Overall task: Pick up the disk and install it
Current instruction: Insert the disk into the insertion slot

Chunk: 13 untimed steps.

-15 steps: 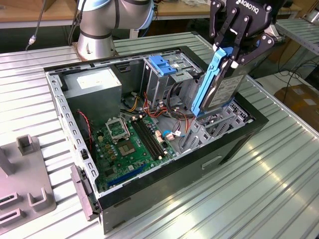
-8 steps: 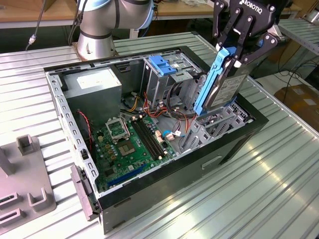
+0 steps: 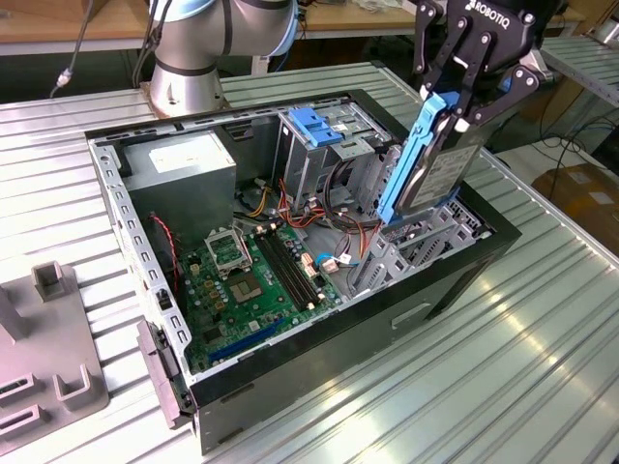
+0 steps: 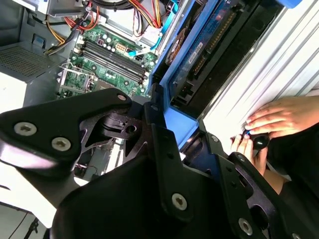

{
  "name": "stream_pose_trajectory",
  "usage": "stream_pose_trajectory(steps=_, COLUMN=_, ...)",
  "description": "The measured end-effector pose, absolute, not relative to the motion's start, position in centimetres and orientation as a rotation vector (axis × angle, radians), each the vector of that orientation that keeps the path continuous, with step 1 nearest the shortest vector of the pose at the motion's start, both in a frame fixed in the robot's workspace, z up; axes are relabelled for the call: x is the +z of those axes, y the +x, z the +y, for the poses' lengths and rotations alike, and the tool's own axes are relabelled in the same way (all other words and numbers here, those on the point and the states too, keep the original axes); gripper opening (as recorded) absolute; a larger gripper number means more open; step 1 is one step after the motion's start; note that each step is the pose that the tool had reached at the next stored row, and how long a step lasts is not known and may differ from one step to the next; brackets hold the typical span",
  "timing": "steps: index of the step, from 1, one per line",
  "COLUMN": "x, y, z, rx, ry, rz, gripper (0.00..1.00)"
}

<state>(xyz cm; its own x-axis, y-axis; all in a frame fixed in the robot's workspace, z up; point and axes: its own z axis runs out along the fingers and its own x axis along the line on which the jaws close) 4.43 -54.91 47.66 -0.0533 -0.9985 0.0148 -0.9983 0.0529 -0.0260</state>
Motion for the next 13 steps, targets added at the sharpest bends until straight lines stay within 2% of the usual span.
stream_pose_trajectory(steps=13, x=46.6, y=6.1, z=-55.5, rx=-0.015, ry=-2.172, rz=2.287, gripper=0.37)
